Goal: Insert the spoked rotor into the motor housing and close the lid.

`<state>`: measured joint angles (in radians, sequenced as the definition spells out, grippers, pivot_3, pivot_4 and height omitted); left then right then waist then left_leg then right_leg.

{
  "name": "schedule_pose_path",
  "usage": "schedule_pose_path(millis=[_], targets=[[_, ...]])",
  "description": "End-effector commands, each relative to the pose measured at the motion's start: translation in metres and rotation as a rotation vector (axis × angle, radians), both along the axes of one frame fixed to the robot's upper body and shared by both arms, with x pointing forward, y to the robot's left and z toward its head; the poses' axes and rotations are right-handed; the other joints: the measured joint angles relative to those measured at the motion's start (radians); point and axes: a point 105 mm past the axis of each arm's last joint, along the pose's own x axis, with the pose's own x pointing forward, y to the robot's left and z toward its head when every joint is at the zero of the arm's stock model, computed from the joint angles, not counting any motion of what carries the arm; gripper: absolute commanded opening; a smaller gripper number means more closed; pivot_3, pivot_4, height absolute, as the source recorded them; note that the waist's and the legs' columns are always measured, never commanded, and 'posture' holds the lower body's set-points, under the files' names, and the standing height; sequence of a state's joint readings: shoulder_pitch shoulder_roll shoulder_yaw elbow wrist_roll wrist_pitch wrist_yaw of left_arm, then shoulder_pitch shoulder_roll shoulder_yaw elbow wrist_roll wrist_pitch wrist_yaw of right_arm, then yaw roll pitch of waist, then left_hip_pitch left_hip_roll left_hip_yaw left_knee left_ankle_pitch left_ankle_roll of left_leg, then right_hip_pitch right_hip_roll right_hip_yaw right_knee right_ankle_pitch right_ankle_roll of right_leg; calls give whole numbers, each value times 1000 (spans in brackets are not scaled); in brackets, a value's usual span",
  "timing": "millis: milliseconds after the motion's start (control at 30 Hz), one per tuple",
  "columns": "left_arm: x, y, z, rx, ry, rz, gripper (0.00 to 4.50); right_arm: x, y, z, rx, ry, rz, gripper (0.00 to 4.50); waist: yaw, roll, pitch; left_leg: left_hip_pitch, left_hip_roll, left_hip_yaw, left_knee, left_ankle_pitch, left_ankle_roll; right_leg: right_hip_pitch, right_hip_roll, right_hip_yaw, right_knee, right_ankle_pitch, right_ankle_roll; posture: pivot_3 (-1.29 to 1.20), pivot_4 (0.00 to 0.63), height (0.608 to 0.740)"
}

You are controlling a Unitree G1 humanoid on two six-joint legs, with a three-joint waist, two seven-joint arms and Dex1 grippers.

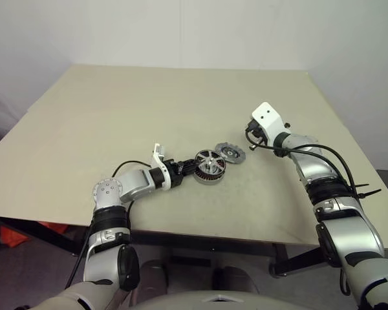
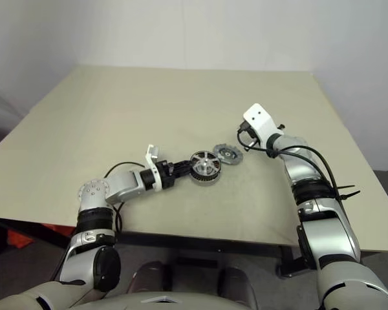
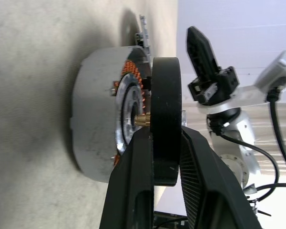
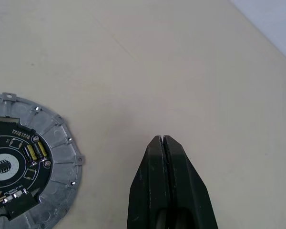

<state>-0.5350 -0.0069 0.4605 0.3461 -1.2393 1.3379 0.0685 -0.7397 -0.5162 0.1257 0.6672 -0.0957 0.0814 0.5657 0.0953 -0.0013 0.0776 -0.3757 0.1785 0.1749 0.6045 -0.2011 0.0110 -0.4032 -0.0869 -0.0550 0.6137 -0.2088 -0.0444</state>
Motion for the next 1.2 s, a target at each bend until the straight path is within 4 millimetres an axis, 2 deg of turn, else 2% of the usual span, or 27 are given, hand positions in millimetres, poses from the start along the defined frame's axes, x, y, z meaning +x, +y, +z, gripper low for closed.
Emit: schedule_pose_path(millis=[33, 400, 600, 867, 1200], targets=[[3, -4, 9, -18, -35, -12, 420, 2, 2, 22, 21, -78, 9, 0, 0, 0, 0, 0, 0, 0, 0, 0, 0, 0, 0, 0, 0, 0, 0, 0, 0, 740], [5, -4, 4, 9, -36, -8, 420, 3, 6, 24, 23, -84, 22, 0, 0, 0, 0, 0, 0, 0, 1, 0, 0, 0, 0, 0, 1, 0, 0, 0, 0, 740], [6, -2, 5, 26, -51, -8, 2329, 3, 7, 23, 22, -85, 25, 0, 0, 0, 0, 1, 0, 0, 2, 0, 0, 1, 0, 0, 2, 0, 0, 0, 0, 740], [5, 10, 12, 37, -96, 14, 2329, 3, 9, 22, 22, -82, 30, 0, -1, 0, 0, 3, 0, 0, 2, -1, -3, 3, 0, 0, 3, 0, 0, 0, 0, 740], [3, 39, 25, 67, -152, 95, 2329, 2, 15, 21, 26, -75, 51, 0, -3, 0, 0, 3, 1, 0, 2, -1, -3, 2, 0, 0, 4, 0, 0, 0, 0, 740]])
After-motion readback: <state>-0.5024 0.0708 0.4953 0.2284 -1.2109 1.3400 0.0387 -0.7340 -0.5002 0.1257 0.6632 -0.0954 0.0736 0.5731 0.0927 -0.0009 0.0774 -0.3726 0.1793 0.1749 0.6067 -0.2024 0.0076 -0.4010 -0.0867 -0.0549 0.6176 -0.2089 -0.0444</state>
